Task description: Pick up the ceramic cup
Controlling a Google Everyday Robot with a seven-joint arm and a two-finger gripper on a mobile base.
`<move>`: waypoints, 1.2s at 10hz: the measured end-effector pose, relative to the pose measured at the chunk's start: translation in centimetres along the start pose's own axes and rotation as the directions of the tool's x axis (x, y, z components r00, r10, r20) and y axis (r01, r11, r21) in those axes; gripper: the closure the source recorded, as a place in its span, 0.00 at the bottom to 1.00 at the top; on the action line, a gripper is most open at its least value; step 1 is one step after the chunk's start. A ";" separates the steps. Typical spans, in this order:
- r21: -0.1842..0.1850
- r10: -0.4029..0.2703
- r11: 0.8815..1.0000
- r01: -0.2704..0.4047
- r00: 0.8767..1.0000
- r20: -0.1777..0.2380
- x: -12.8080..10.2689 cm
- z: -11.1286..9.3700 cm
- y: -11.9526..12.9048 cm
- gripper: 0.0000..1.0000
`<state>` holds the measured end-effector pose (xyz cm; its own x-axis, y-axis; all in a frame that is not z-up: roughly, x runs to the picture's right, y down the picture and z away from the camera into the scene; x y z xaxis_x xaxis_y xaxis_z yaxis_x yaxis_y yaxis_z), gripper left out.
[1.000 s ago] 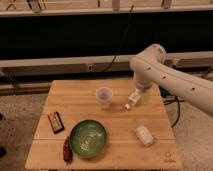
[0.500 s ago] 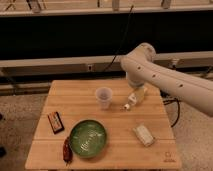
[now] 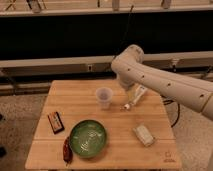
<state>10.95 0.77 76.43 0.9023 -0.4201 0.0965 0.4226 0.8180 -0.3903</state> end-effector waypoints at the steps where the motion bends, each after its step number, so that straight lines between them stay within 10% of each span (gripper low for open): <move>1: 0.002 -0.020 1.000 0.020 1.000 0.007 -0.8 0.4 -0.3 0.20; 12: -0.003 -0.156 0.988 0.157 0.984 0.088 -5.3 4.5 -1.5 0.20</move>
<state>5.86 3.52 80.65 0.8292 -0.5066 0.2362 0.5588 0.7407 -0.3731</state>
